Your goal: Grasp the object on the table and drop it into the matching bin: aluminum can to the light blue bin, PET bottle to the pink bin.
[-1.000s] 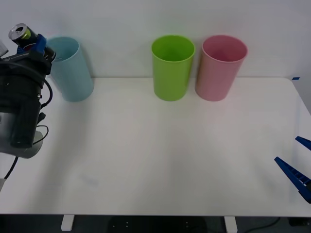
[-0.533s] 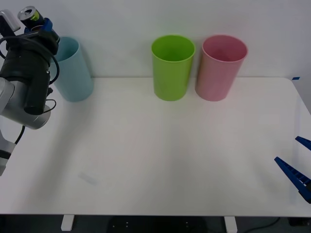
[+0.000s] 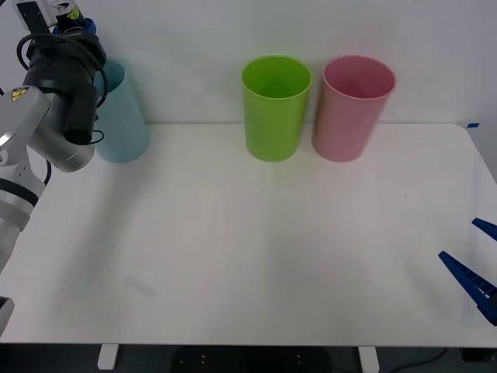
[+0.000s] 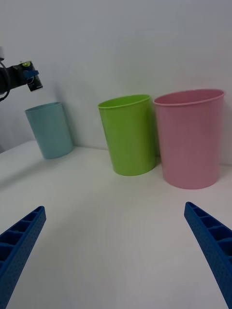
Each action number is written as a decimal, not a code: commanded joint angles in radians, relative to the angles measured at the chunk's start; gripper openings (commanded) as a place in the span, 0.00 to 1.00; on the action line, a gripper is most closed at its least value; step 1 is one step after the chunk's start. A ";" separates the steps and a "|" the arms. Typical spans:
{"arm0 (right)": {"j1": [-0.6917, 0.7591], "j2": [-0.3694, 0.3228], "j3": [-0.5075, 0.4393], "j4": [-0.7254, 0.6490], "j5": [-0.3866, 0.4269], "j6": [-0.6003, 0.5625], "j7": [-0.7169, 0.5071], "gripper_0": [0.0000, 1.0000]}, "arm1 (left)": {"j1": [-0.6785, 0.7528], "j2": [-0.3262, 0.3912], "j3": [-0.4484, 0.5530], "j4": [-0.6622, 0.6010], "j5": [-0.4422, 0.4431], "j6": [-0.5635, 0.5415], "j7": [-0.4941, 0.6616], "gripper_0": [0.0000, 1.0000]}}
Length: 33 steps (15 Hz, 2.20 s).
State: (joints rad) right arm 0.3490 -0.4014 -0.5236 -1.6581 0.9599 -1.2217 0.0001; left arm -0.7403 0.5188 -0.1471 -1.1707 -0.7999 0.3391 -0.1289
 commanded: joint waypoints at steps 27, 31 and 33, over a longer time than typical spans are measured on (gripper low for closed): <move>0.000 0.000 0.000 0.000 0.000 0.000 0.000 1.00 | -0.110 -0.029 -0.009 0.163 -0.035 0.061 -0.028 1.00; 0.000 0.000 0.000 0.000 0.000 0.000 0.000 1.00 | -0.010 0.000 -0.011 0.010 0.031 0.069 -0.029 1.00; 0.000 0.000 0.000 0.000 0.000 0.000 0.000 1.00 | 0.058 0.024 -0.011 -0.084 0.065 0.064 -0.028 1.00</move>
State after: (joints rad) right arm 0.3490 -0.4014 -0.5236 -1.6581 0.9599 -1.2217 0.0000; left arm -0.7085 0.5333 -0.1579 -1.2184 -0.7489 0.4063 -0.1575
